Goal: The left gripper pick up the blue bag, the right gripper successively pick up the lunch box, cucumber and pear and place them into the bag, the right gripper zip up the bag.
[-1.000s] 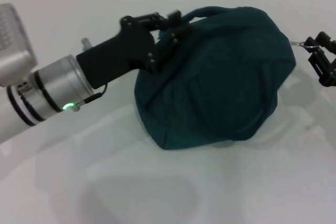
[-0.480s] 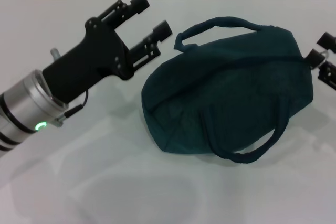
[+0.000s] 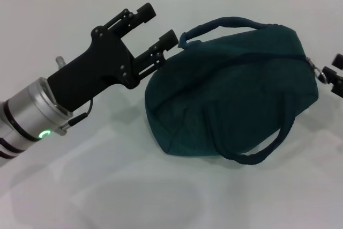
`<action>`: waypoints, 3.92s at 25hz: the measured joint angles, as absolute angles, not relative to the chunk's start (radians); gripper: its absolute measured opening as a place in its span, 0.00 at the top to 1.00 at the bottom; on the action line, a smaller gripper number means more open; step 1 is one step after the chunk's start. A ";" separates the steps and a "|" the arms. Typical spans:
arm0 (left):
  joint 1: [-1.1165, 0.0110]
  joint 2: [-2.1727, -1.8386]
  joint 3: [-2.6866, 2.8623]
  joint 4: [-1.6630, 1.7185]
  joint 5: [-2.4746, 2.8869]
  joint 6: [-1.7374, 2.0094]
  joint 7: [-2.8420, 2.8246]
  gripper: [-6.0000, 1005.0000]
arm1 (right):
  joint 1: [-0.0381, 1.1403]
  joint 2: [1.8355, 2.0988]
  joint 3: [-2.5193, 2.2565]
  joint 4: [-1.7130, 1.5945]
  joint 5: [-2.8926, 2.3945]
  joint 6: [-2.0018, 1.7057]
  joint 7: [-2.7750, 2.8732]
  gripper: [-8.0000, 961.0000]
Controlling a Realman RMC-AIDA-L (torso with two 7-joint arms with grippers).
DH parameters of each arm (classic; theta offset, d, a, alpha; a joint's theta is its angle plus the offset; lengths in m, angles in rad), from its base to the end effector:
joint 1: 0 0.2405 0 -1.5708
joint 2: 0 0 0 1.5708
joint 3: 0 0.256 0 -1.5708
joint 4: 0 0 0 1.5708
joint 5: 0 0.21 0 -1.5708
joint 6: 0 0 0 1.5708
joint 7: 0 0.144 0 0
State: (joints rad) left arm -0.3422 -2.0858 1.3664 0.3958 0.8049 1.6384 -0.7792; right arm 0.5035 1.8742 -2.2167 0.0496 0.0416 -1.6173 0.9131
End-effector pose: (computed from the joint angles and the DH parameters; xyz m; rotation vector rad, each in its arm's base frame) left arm -0.2362 0.2822 -0.0161 -2.2122 -0.2607 -1.3988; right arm 0.3167 0.3003 0.0291 -2.2802 0.6670 1.0793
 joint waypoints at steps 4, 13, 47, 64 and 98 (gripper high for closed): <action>-0.349 -2.087 1.367 0.395 0.806 1.631 -0.779 0.32 | 0.493 1.882 -2.210 0.079 0.075 -1.569 0.903 0.37; -0.410 -2.089 1.367 0.326 0.805 1.626 -0.779 0.32 | 0.482 1.891 -2.227 0.080 0.094 -1.593 0.845 0.39; -0.497 -2.056 1.298 0.750 1.234 1.323 -1.453 0.32 | 0.518 1.961 -2.265 0.063 0.097 -1.689 0.646 0.65; -0.605 -2.077 1.276 0.847 1.615 1.215 -1.703 0.43 | 0.515 1.976 -2.262 0.064 0.098 -1.676 0.601 0.65; -0.618 -2.083 1.272 0.841 1.642 1.215 -1.642 0.96 | 0.508 1.993 -2.260 0.048 0.156 -1.656 0.530 0.66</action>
State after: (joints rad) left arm -0.6181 -2.0828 1.2722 0.8406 1.6420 1.2153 -1.6424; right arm 0.5077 1.9930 -2.2595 0.0483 0.1561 -1.6558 0.5296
